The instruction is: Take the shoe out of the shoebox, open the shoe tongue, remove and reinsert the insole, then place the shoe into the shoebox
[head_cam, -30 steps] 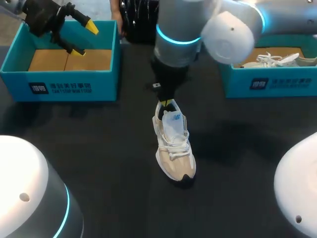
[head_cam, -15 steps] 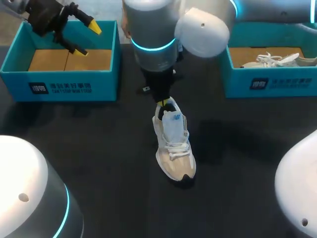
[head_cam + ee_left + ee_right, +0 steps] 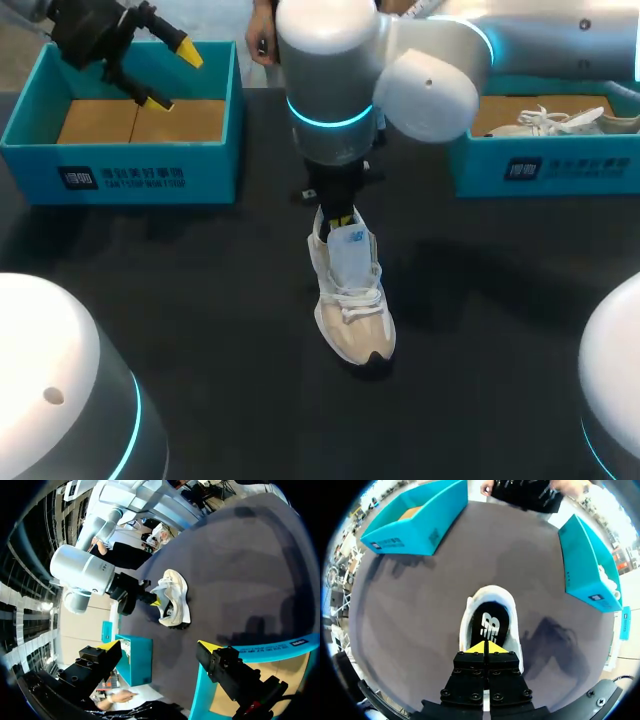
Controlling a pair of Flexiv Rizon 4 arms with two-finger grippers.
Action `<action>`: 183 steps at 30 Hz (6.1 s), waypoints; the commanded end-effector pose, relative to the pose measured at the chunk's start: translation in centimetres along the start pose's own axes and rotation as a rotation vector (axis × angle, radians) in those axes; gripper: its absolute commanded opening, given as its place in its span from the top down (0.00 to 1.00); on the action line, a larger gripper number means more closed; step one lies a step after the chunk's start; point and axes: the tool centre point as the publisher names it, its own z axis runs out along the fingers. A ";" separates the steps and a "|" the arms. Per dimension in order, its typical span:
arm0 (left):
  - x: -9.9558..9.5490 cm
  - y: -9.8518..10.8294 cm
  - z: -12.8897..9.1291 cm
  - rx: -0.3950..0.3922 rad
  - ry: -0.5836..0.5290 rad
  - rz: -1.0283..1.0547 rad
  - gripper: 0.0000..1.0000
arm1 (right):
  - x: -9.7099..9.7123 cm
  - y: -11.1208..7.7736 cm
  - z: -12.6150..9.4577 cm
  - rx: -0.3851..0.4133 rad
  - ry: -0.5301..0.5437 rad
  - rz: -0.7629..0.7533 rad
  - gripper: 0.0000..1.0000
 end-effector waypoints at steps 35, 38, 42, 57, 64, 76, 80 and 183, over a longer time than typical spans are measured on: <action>0.5 -1.1 1.2 -0.007 -0.010 -0.021 0.00 | -1.3 -2.0 8.1 0.147 0.065 0.035 1.00; 0.6 -1.1 1.3 -0.007 -0.012 -0.023 0.00 | -1.6 -1.6 7.0 0.130 0.050 0.030 1.00; 0.7 -0.9 1.5 -0.004 -0.013 -0.024 0.00 | -2.0 -0.6 5.6 0.090 0.033 0.026 1.00; 0.2 -1.2 1.7 -0.006 -0.012 -0.023 0.00 | -1.6 1.9 8.0 0.064 0.067 0.009 1.00; 0.8 -1.2 1.2 0.002 0.005 -0.025 0.00 | -1.3 1.8 8.0 0.073 0.069 0.008 1.00; 1.0 -0.9 0.2 0.001 0.018 -0.011 0.00 | -0.9 3.2 7.4 0.042 0.056 0.002 1.00; 1.1 -1.0 0.3 0.000 0.013 -0.010 0.00 | -0.6 3.1 8.6 0.084 0.065 0.002 1.00; 1.5 -0.8 0.7 0.020 0.015 -0.015 0.00 | -0.1 -2.9 -0.5 0.475 0.019 0.019 0.00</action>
